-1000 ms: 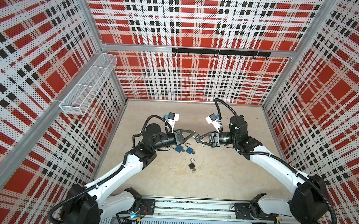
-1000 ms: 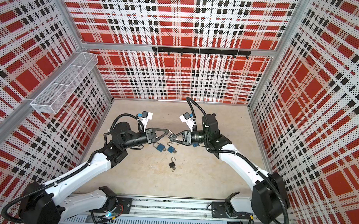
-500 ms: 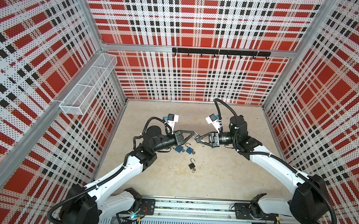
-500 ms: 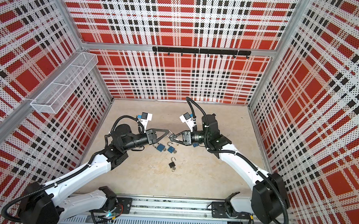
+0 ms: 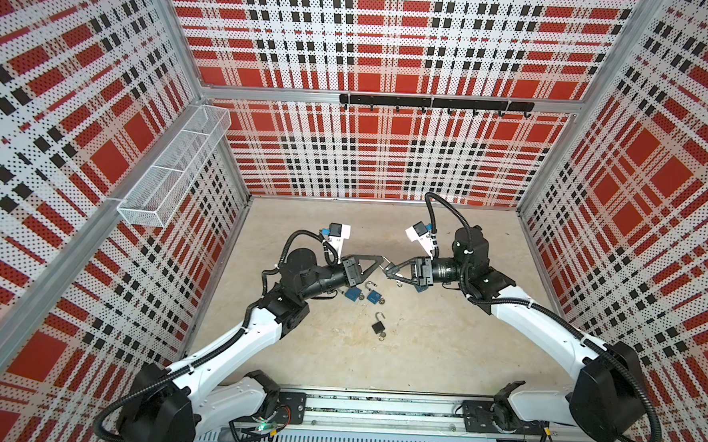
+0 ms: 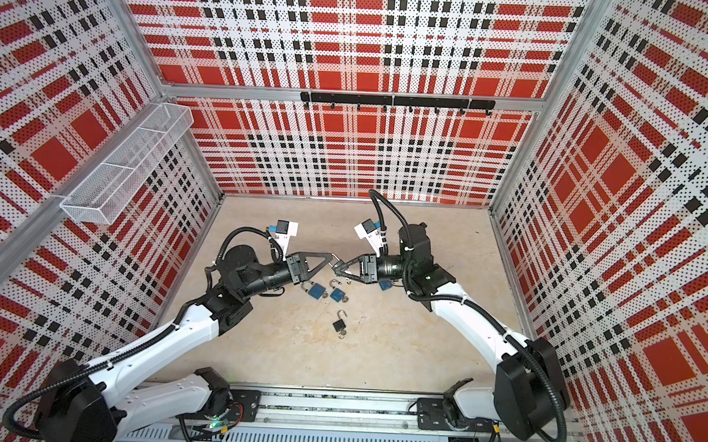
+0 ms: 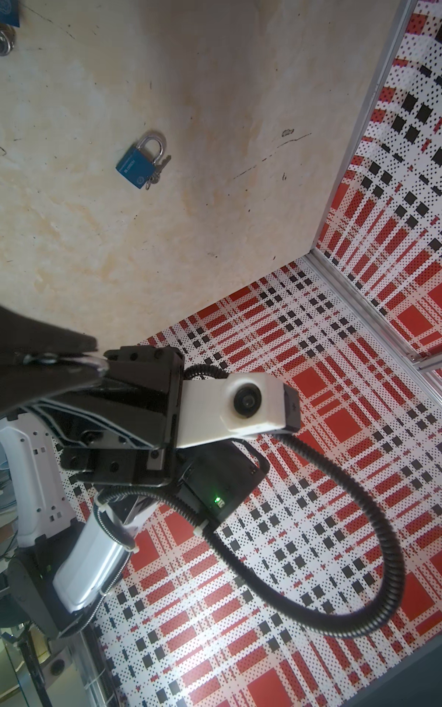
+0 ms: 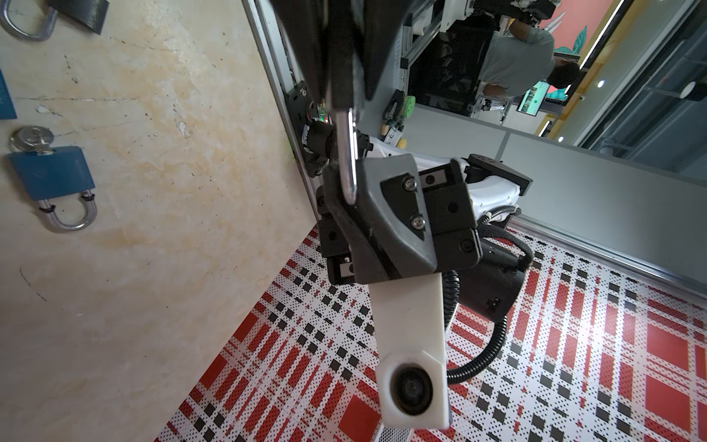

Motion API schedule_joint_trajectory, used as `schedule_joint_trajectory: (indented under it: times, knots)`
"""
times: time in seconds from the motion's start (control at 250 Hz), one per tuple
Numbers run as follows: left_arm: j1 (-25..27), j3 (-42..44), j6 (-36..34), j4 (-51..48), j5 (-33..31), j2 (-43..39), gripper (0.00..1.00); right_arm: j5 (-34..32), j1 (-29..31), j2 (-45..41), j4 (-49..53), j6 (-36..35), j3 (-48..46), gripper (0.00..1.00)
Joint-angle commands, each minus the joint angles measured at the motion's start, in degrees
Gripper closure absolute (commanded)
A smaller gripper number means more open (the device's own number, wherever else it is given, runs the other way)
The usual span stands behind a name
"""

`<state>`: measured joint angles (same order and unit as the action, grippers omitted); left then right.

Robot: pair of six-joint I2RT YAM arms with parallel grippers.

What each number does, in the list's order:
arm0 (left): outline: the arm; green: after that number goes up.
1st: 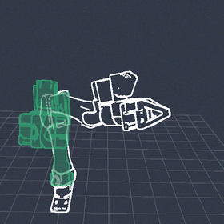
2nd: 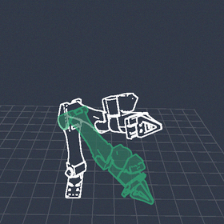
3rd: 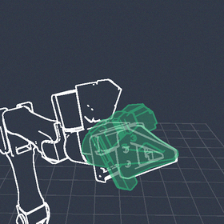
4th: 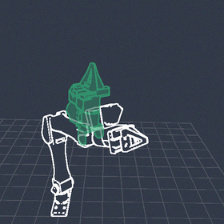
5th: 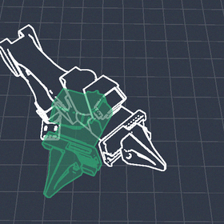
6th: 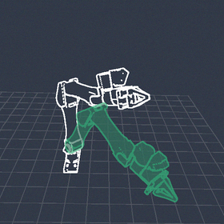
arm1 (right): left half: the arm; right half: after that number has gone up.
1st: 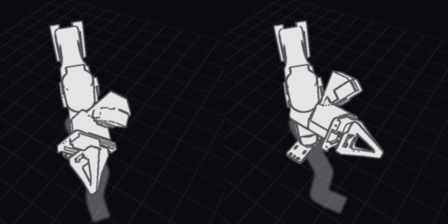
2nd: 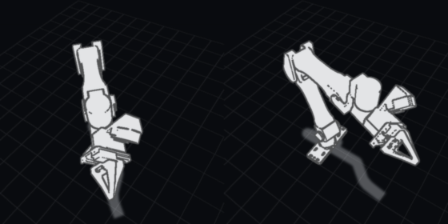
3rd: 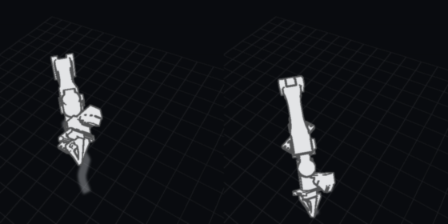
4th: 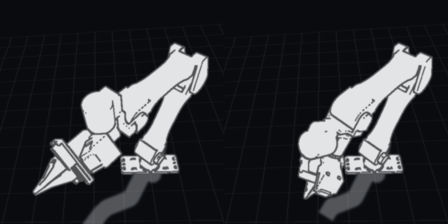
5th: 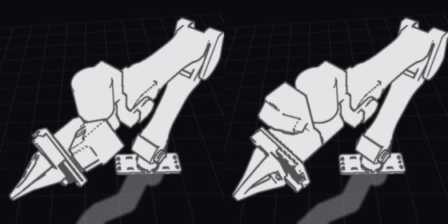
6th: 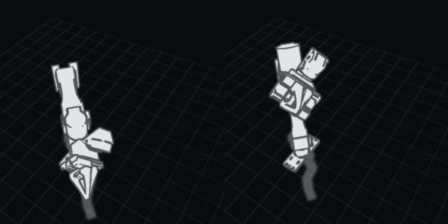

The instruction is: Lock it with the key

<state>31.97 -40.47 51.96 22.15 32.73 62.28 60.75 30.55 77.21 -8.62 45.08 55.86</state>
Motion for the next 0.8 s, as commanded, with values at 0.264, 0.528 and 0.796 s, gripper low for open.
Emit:
schedule_joint_trajectory:
  times: [0.264,0.528,0.796]
  knots:
    - [2.3,2.2,-1.7,-5.6,6.2,1.5,1.00,-1.2,0.6,-0.6,-15.7,4.1,1.3,1.00]
    - [6.0,4.3,0.8,-5.3,3.5,-1.0,1.00,-2.9,0.6,0.0,-15.7,3.4,1.6,1.00]
    - [10.5,6.1,2.6,-5.0,0.6,-2.1,1.00,-4.2,0.5,0.3,-15.3,2.1,2.1,1.00]
